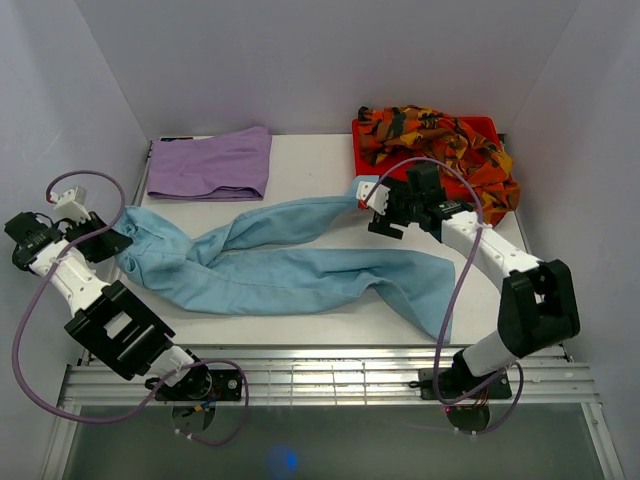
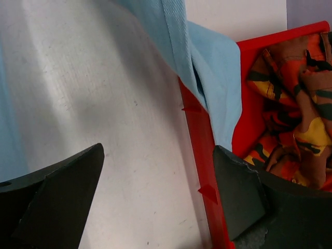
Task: Fold and stack the trousers
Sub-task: Flatten the trousers out
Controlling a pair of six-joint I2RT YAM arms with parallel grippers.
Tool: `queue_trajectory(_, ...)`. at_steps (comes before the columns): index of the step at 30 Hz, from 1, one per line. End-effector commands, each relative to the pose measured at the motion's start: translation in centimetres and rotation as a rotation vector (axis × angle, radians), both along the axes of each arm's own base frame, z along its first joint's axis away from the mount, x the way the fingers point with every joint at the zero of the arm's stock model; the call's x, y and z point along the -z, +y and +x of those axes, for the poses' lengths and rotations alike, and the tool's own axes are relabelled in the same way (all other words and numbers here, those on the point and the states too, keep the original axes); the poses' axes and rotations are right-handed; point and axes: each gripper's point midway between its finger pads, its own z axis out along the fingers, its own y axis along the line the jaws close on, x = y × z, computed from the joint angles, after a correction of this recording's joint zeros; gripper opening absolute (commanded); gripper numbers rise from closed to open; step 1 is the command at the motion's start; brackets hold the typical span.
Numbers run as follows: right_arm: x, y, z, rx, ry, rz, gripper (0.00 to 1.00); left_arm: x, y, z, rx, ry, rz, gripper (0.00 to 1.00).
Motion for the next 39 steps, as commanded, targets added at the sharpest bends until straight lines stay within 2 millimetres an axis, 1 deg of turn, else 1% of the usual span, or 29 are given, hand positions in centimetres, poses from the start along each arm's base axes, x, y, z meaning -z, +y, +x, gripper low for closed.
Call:
queue_trajectory(1,-2.0,2.0,4.2,-0.029,-0.144,0.049,0.90,-2.5,-1.1,0.8,0.079,-0.102,0.000,0.00)
queue_trajectory(3,-2.6,2.8,5.7,-0.035,-0.188,0.067,0.90,-2.2,-1.1,0.7,0.086,-0.095,0.001,0.00)
queue_trajectory(4,-1.6,3.2,6.3,-0.037,-0.176,0.061,0.90,-1.9,-1.2,0.6,0.087,-0.088,-0.001,0.00)
queue_trajectory(5,-1.5,3.5,6.8,-0.038,-0.181,0.061,0.90,-1.9,-1.2,0.5,0.090,-0.085,0.000,0.00)
queue_trajectory(6,-2.1,3.9,7.5,-0.036,-0.200,0.065,0.90,-1.7,-1.2,0.5,0.092,-0.084,0.001,0.00)
queue_trajectory(7,-0.9,4.1,8.0,-0.036,-0.178,0.054,0.90,-1.7,-1.3,0.4,0.093,-0.084,0.002,0.00)
queue_trajectory(8,-0.6,4.4,8.4,-0.038,-0.176,0.049,0.90,-1.6,-1.4,0.4,0.095,-0.081,0.000,0.00)
queue_trajectory(9,-1.5,4.9,9.3,-0.039,-0.212,0.061,0.91,-1.5,-1.4,0.4,0.094,-0.082,-0.002,0.00)
queue_trajectory(12,-0.4,5.4,10.6,-0.029,-0.219,0.039,0.98,-1.5,-1.5,0.4,0.096,-0.083,-0.008,0.00)
queue_trajectory(13,-0.8,5.5,11.1,-0.019,-0.233,0.037,0.82,-1.6,-1.4,0.4,0.094,-0.083,-0.010,0.00)
queue_trajectory(14,-0.3,5.5,11.5,-0.015,-0.229,0.032,0.74,-1.6,-1.4,0.5,0.094,-0.083,-0.010,0.00)
queue_trajectory(16,-1.1,5.5,11.7,-0.010,-0.249,0.033,0.55,-1.7,-1.2,0.5,0.092,-0.084,-0.004,0.00)
queue_trajectory(17,-1.1,5.4,11.4,-0.013,-0.243,0.029,0.49,-1.8,-1.3,0.5,0.093,-0.087,-0.003,0.00)
queue_trajectory(18,-1.4,5.3,11.1,-0.025,-0.246,0.024,0.43,-1.9,-1.2,0.6,0.094,-0.089,0.001,0.00)
queue_trajectory(19,-2.3,5.5,10.3,-0.055,-0.252,0.032,0.27,-2.0,-1.2,0.6,0.093,-0.091,0.002,0.00)
queue_trajectory(20,-1.8,5.1,9.5,-0.059,-0.224,0.011,0.16,-2.0,-1.2,0.7,0.096,-0.093,0.001,0.00)
queue_trajectory(21,-2.2,4.8,9.1,-0.061,-0.226,0.006,0.08,-2.0,-1.2,0.7,0.096,-0.096,-0.002,0.00)
queue_trajectory(22,-3.5,4.6,8.4,-0.070,-0.247,0.008,0.08,-2.1,-1.2,0.8,0.095,-0.100,-0.003,0.00)
queue_trajectory(24,-4.0,3.9,7.1,-0.067,-0.227,-0.005,0.08,-2.2,-1.3,0.9,0.098,-0.104,-0.016,0.00)
queue_trajectory(25,-6.0,3.3,6.3,-0.060,-0.263,-0.005,0.08,-2.4,-1.2,0.9,0.098,-0.109,-0.009,0.00)
queue_trajectory(27,-6.8,2.2,4.4,-0.056,-0.241,-0.022,0.08,-2.7,-1.3,0.9,0.102,-0.118,-0.003,0.00)
queue_trajectory(28,-8.9,1.6,3.2,-0.054,-0.270,-0.015,0.08,-2.8,-1.3,0.9,0.105,-0.122,0.002,0.00)
queue_trajectory(30,-9.5,0.6,1.3,-0.056,-0.246,-0.028,0.08,-3.2,-1.5,0.8,0.121,-0.139,0.022,0.00)
queue_trajectory(31,-9.2,-0.3,-0.6,-0.061,-0.196,-0.049,0.08,-3.3,-1.6,0.9,0.130,-0.149,0.028,0.00)
queue_trajectory(32,-8.7,-0.8,-1.5,-0.058,-0.169,-0.064,0.08,-3.3,-1.7,0.9,0.137,-0.154,0.034,0.00)
queue_trajectory(34,-5.6,-2.3,-4.1,-0.052,-0.056,-0.120,0.08,-3.2,-1.8,0.9,0.154,-0.155,0.055,0.00)
queue_trajectory(35,-4.2,-2.8,-4.9,-0.048,-0.016,-0.141,0.08,-3.0,-1.9,0.9,0.162,-0.152,0.058,0.00)
queue_trajectory(36,-1.5,-3.5,-6.2,-0.036,0.059,-0.166,0.08,-2.9,-1.9,0.9,0.173,-0.154,0.075,0.00)
queue_trajectory(39,2.4,-4.5,-8.2,0.022,0.201,-0.183,0.08,-1.8,-2.5,0.6,0.193,-0.129,0.075,0.00)
